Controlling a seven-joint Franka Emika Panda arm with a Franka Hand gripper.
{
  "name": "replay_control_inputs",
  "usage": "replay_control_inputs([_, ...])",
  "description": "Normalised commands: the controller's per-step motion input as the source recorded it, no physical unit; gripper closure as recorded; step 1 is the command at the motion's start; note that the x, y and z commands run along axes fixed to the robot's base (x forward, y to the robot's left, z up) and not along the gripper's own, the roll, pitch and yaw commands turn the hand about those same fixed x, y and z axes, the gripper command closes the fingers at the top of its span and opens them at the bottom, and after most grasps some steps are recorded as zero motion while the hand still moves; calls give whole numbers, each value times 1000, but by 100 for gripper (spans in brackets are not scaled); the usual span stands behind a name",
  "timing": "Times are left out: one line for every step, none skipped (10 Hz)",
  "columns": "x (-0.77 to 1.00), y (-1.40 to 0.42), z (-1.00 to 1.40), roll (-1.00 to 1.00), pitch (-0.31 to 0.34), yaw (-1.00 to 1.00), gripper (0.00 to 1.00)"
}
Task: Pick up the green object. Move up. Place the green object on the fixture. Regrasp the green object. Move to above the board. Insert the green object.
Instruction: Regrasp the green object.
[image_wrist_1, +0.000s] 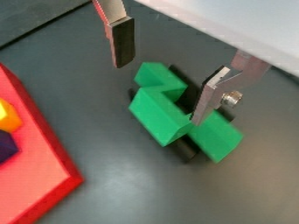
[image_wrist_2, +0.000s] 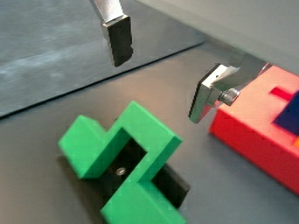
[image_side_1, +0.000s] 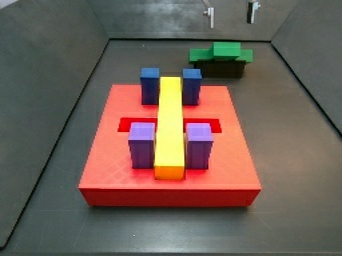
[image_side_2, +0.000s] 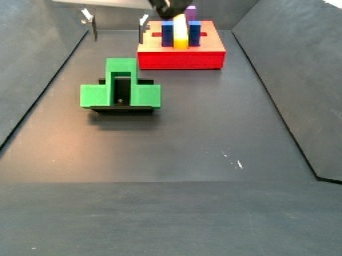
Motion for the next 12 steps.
replay_control_inputs([143, 0, 17, 1000, 140, 331, 0])
replay_control_inputs([123, -9, 91, 1000, 309, 171, 0])
replay_control_inputs([174, -49, 120, 1000, 409, 3, 0])
replay_control_inputs([260, -63, 111, 1000, 471, 0, 0])
replay_control_inputs([271, -66, 106, 1000, 520, -49, 0])
replay_control_inputs([274, -74, 103, 1000, 537, -60, 0])
replay_control_inputs([340, -77, 66, 1000, 471, -46, 0])
replay_control_inputs([369, -106, 46, 1000, 451, -34, 0])
replay_control_inputs([371, -203, 29, 1000, 411, -20, 0])
replay_control_inputs([374, -326, 0, 1000, 286, 0, 0])
replay_control_inputs([386, -337, 0, 1000, 263, 0, 0])
replay_control_inputs([326, -426, -74, 1000, 197, 0, 0])
